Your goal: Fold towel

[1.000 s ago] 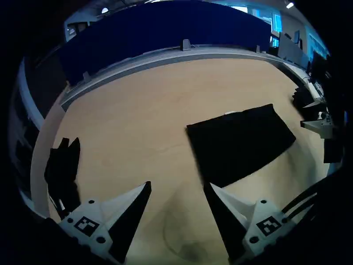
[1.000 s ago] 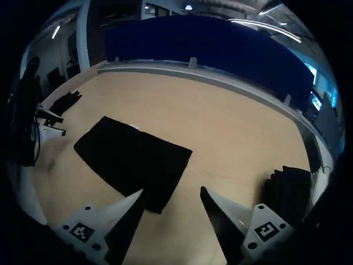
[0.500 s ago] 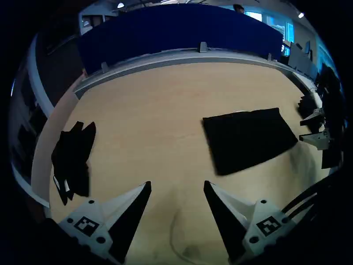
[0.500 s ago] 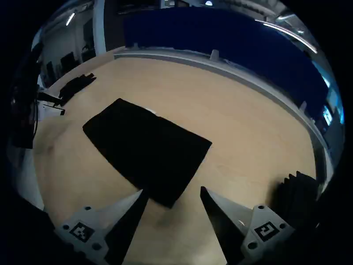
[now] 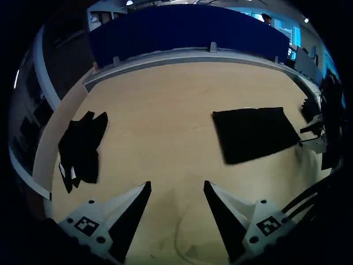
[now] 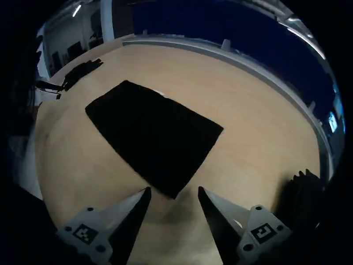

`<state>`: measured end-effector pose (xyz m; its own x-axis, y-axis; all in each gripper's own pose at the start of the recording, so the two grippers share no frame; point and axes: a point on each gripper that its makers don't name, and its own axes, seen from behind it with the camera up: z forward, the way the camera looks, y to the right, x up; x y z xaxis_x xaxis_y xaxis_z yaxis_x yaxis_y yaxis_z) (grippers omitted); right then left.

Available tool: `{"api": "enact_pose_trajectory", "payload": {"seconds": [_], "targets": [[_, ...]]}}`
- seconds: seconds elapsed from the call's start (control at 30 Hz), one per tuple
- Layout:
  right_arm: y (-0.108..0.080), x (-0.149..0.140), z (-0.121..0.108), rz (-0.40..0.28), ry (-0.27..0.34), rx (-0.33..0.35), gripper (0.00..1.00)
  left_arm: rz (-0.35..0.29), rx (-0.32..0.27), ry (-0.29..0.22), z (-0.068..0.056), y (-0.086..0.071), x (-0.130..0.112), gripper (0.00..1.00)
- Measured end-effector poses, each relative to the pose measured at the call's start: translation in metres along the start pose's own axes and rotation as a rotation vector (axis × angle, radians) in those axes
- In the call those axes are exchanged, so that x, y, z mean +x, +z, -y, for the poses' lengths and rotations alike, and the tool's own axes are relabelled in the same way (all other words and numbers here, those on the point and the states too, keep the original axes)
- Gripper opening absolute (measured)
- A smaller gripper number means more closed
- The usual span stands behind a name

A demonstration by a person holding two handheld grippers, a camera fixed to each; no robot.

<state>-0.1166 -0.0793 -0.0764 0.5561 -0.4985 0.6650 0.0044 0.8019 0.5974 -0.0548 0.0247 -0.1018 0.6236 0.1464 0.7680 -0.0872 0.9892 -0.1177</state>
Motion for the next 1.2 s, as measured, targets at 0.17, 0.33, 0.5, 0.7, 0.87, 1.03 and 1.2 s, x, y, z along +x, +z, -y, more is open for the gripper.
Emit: {"api": "enact_pose_trajectory", "payload": {"seconds": [0.17, 0.33, 0.5, 0.7, 0.87, 1.03, 1.2], "targets": [[0.003, -0.007, 0.003, 0.018, -0.015, 0.017, 0.63, 0.003, 0.007, -0.01, 0.005, -0.004, -0.005, 0.88], [0.005, -0.008, 0.006, 0.025, -0.015, 0.036, 0.48, 0.004, 0.012, -0.015, 0.008, -0.007, -0.007, 0.88], [0.008, -0.008, 0.006, 0.032, 0.001, 0.046, 0.26, 0.005, 0.011, -0.022, 0.008, -0.009, -0.008, 0.88], [0.009, -0.007, 0.003, 0.025, 0.006, 0.043, 0.05, 0.007, 0.013, -0.024, 0.009, -0.01, -0.011, 0.88], [0.008, -0.001, 0.002, 0.008, 0.003, 0.042, 0.03, 0.007, 0.015, -0.03, 0.011, -0.011, -0.012, 0.88], [0.002, 0.011, 0.0, -0.018, -0.017, 0.029, 0.03, 0.005, 0.018, -0.036, 0.013, -0.014, -0.011, 0.88], [-0.01, 0.034, -0.001, -0.056, -0.052, 0.018, 0.03, 0.003, 0.02, -0.039, 0.015, -0.018, -0.011, 0.88]]}}
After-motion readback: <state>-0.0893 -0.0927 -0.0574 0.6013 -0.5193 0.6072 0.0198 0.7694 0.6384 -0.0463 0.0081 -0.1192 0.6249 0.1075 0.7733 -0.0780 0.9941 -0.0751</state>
